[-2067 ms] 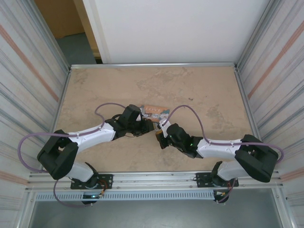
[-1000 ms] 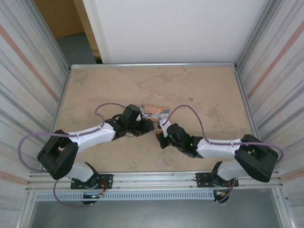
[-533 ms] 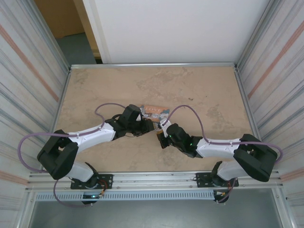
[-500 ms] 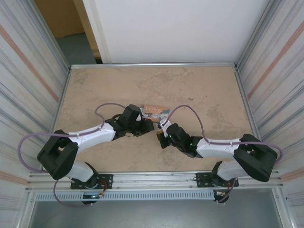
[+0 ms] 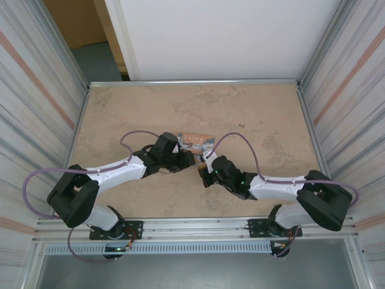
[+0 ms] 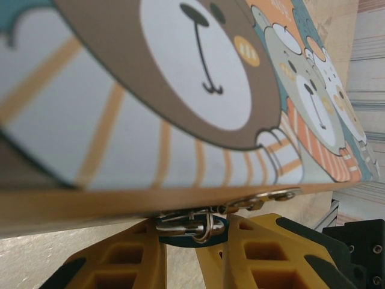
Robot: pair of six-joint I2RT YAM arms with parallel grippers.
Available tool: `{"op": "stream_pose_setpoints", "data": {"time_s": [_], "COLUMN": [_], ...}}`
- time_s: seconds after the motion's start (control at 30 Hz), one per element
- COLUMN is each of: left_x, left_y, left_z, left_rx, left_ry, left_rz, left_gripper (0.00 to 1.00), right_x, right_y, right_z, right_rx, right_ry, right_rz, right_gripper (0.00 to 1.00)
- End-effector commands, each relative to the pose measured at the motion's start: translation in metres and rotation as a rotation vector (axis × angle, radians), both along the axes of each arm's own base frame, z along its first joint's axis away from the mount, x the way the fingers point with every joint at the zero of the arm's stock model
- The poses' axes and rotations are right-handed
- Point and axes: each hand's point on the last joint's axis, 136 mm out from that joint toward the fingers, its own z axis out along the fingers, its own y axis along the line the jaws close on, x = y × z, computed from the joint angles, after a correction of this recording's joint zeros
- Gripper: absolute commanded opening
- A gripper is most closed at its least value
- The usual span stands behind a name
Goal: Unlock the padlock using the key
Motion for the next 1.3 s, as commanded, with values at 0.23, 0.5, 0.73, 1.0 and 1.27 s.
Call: {"op": "stream_pose_setpoints", "data": {"time_s": [0.23,0.5,0.73,1.0,1.27], "left_x": [0.000,0.000,-0.004,-0.010,-0.013], "left_y": [-0.013,-0.013,-0.013,-0.015,-0.019], "left_z": [0.032,0.031,0.032,0.031,0.033], "left_rx": [-0.099,-0.102,-0.105,-0.108,-0.124], "left_ry": [-0.046,-0.044,-0.035,-0.020,-0.008], "left_rz": [-0.033,-0.030,-0.046,-0.076,-0.109], "left_gripper": [0.05,0.05,0.05,0.05,0.05], "right_x": [0.010,0.007,0.012,0.018,0.027], "right_y": [0.009,0.009,0.009,0.016,0.016], "right_z": [0.034,0.031,0.038,0.059,0.067], "right_rx": [0.121,0.116,0.148,0.240,0.246], "right_ry": [-0.079,-0.065,-0.082,-0.079,-0.092], "right_rz": [-0.002,0.011,0.003,0.086,0.105], "right_gripper": [0.00,0.00,0.00,0.00,0.00]}}
